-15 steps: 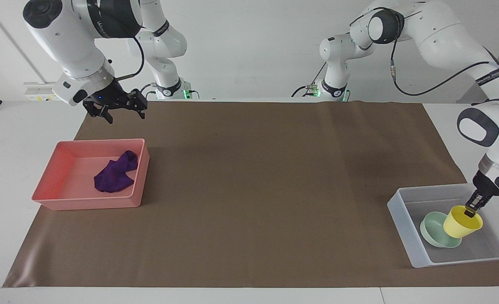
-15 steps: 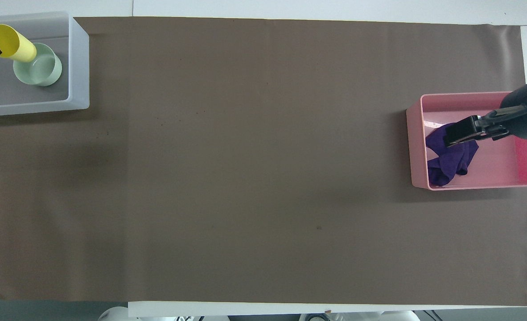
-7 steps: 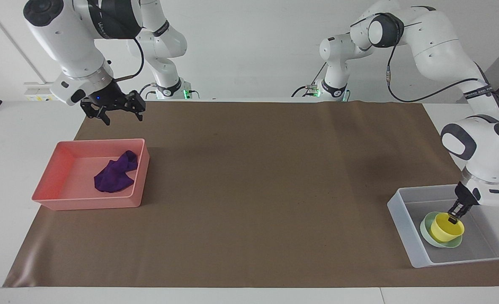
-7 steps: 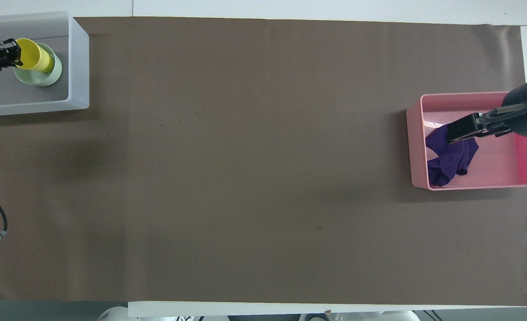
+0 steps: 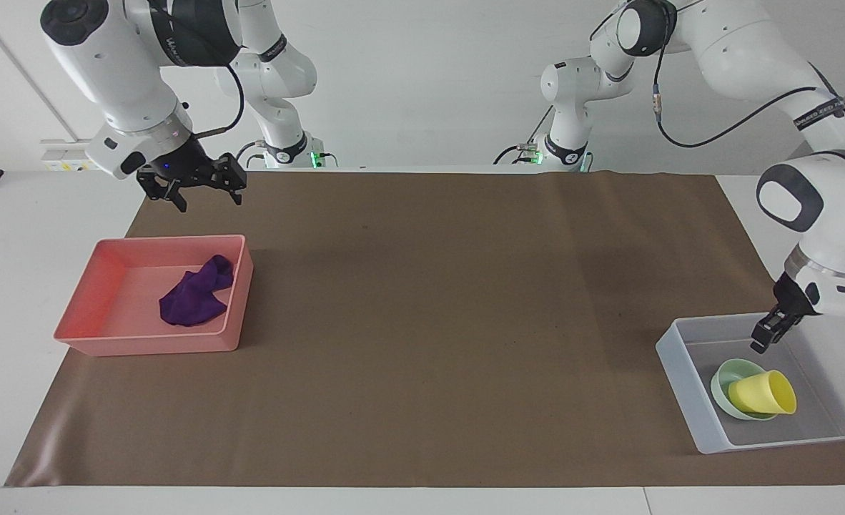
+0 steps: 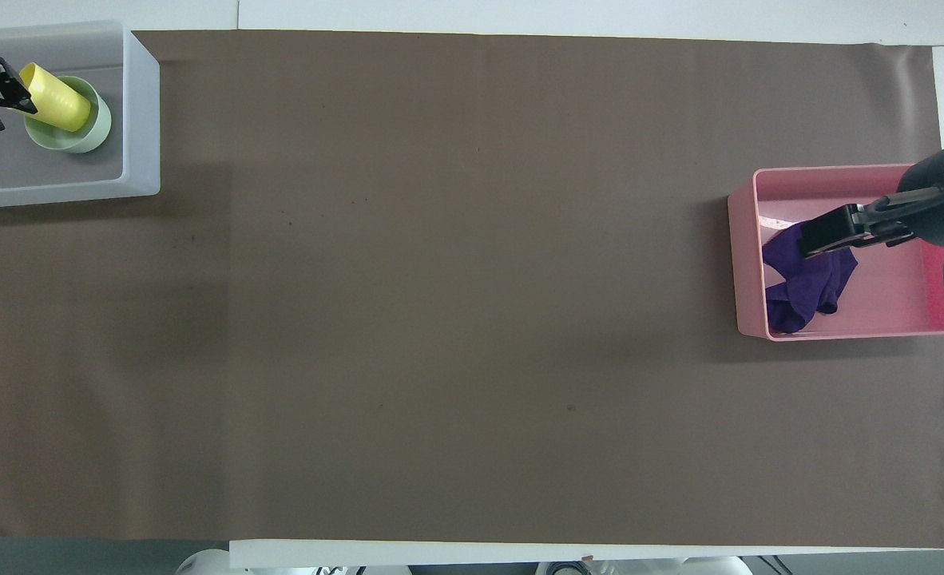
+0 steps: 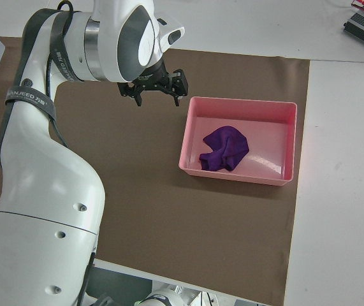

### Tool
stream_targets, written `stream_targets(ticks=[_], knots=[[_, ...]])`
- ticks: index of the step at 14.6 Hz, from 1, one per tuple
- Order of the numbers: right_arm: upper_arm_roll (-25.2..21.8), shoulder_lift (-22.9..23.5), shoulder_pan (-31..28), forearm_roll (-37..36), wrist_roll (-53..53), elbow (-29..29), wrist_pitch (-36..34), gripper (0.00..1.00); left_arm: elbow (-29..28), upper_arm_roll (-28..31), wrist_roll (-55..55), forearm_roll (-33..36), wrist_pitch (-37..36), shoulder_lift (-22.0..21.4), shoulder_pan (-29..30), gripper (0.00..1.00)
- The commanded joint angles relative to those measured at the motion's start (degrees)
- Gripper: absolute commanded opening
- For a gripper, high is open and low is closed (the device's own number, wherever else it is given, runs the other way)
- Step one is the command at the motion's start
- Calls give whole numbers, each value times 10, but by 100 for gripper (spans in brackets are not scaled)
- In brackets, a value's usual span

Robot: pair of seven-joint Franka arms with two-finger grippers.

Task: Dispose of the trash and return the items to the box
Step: 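Carry the yellow cup into the white box and release it with the left gripper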

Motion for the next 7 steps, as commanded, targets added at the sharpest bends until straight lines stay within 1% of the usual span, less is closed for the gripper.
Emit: stream_targets(ticks=[1, 3, 4, 5, 6, 7], knots=[[4, -15, -3, -7, -6, -18, 17, 99, -25, 5, 11, 7, -44, -42, -20, 100], [4, -12, -3, -7, -8, -12, 9, 100, -28, 0, 15, 7, -106, -80, -25, 100], [4, -9, -5, -7, -9, -6, 3, 100, -43, -3, 13, 6, -145, -103, -31, 100], [4, -7, -9, -7, -10, 1, 0, 100, -86, 0, 13, 6, -152, -133, -61, 100], [4, -5, -9, -7, -10, 9, -6, 100, -133, 1, 16, 13, -152, -173, -84, 100], [4, -1, -9, -8, -10, 14, -10, 100, -163, -2, 20, 30, -159, -208, -93, 100]])
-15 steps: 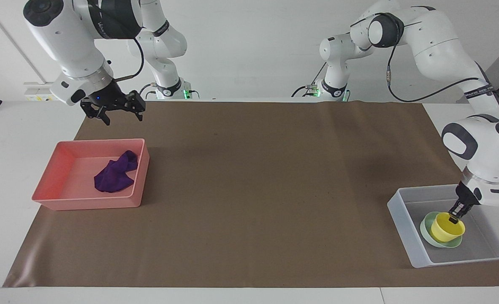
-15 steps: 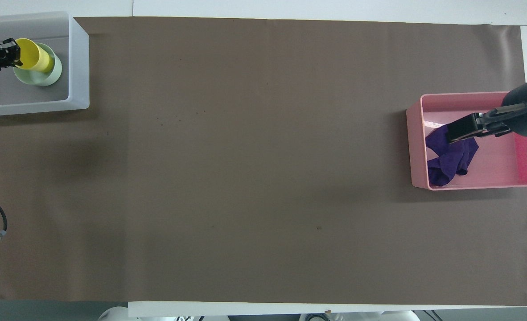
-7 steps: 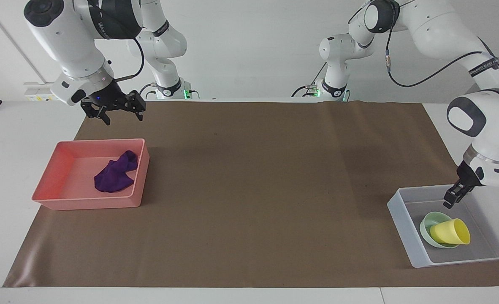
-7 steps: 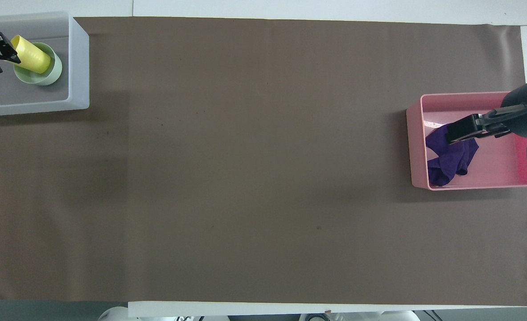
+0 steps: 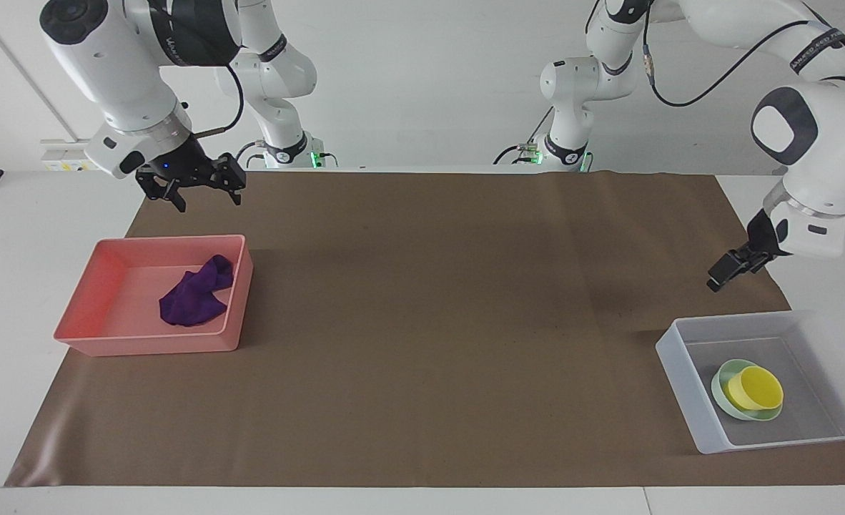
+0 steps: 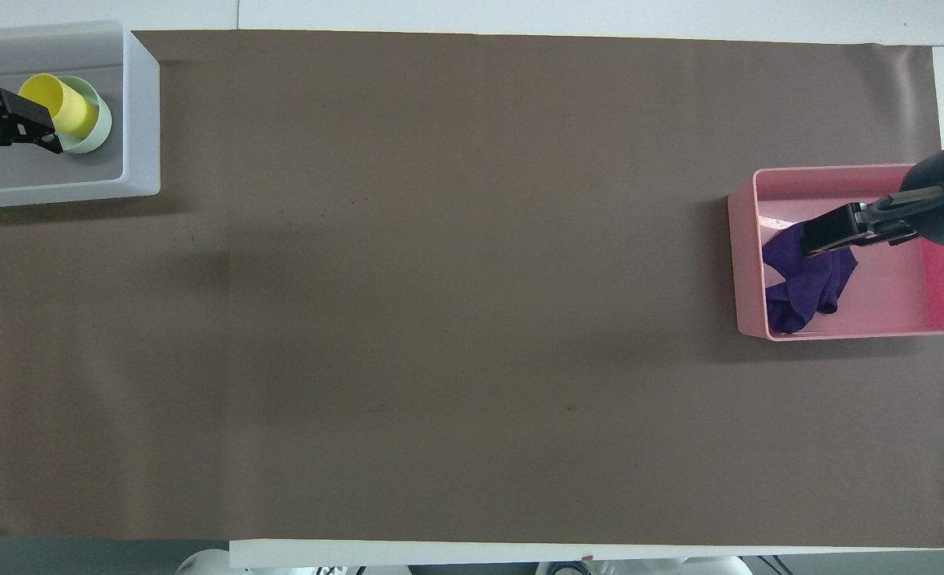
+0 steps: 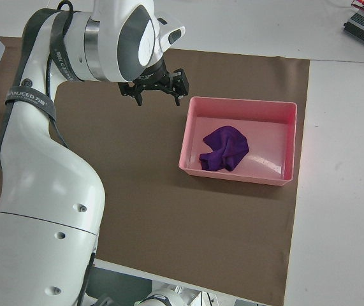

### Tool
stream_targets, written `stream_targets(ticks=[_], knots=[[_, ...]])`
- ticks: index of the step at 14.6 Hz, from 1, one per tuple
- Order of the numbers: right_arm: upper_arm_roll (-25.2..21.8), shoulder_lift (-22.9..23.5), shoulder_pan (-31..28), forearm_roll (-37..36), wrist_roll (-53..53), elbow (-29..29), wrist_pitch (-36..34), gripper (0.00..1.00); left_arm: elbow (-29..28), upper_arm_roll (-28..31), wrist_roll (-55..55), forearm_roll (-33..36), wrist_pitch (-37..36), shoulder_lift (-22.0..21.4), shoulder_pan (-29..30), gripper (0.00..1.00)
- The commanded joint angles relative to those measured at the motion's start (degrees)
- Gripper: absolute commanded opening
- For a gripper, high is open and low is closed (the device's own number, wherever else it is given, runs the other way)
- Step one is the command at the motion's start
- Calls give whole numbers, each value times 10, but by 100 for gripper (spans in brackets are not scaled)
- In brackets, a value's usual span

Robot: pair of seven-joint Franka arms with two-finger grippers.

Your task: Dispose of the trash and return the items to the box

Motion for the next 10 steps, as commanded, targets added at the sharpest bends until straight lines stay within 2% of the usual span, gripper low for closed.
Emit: stream_targets(ticks=[1, 3, 4, 6, 8, 10], knots=[[4, 7, -7, -6, -10, 19, -18, 100, -125, 3, 28, 29, -14, -120, -46, 100], [4, 19, -3, -6, -10, 37, -29, 100, -125, 3, 104, 29, -62, -145, -47, 100], [4, 19, -4, -6, -10, 38, -30, 100, -118, 10, 134, 28, -63, -147, -41, 100], [4, 19, -4, -6, -10, 37, -31, 100, -73, 12, 142, 21, -47, -127, -35, 100], [3, 19, -3, -6, -10, 37, -30, 100, 23, 12, 145, 23, -85, -65, -24, 100], [4, 18, -3, -6, -9, 35, -29, 100, 34, 12, 158, 23, -105, -60, -16, 100]])
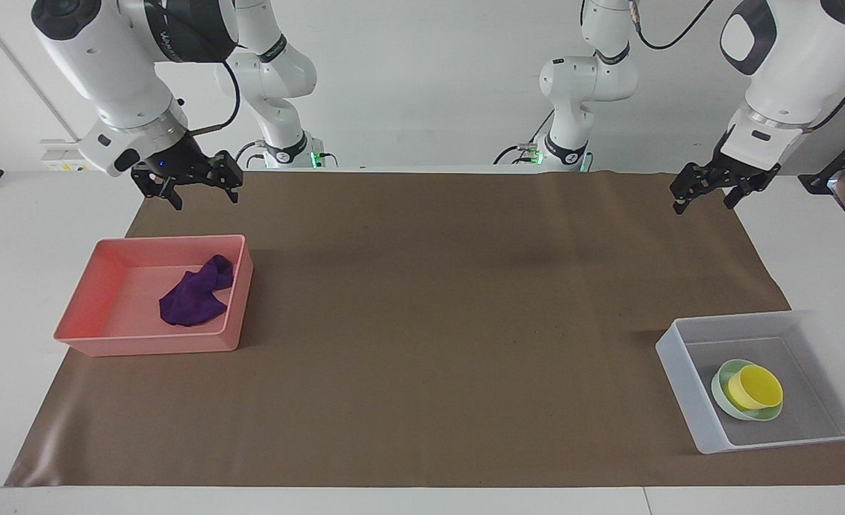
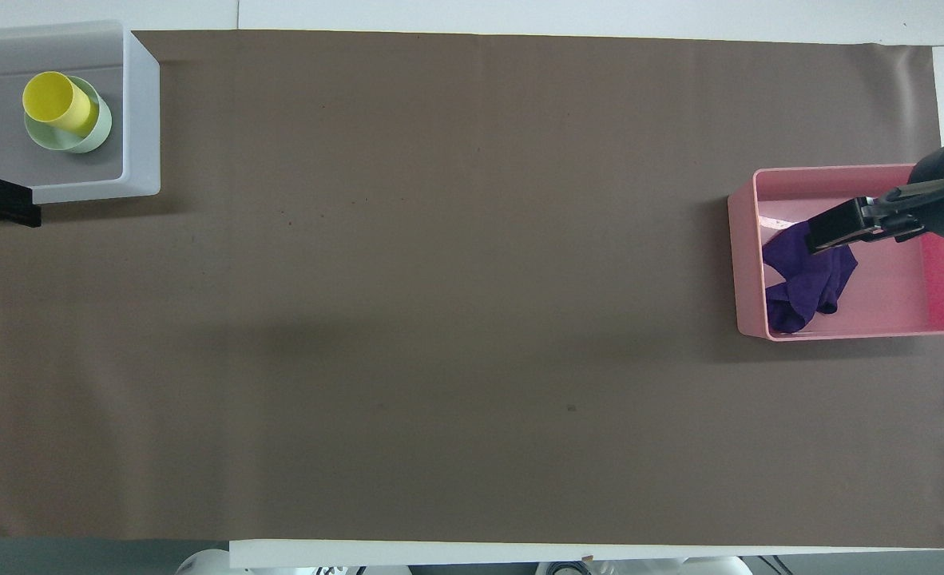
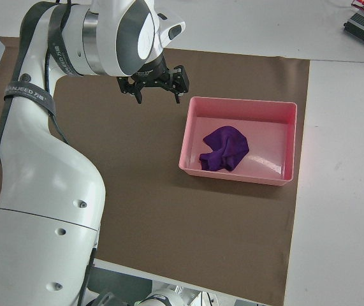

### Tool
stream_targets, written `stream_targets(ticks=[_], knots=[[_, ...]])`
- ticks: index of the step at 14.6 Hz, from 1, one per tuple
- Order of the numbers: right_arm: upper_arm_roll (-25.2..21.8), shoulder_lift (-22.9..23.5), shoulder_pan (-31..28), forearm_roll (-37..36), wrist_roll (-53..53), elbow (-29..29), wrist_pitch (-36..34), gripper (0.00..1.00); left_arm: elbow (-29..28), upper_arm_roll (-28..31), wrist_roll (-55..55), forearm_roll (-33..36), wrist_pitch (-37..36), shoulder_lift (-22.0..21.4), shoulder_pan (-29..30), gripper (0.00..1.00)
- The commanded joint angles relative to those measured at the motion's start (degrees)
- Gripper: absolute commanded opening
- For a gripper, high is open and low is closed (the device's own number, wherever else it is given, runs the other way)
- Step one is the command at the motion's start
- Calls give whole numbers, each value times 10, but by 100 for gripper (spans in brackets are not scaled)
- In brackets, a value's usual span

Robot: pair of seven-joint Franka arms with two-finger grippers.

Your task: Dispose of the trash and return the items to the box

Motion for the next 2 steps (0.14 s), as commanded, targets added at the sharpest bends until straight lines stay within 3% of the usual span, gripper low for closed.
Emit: stream_targets(ticks=[1, 2], knots=[[4, 7, -2, -3, -9, 11, -8, 100, 47, -2, 20, 2, -28, 36, 9, 100], [4, 7, -3, -3, -9, 10, -8, 100, 47, -2, 20, -4, -30, 36, 10, 100]])
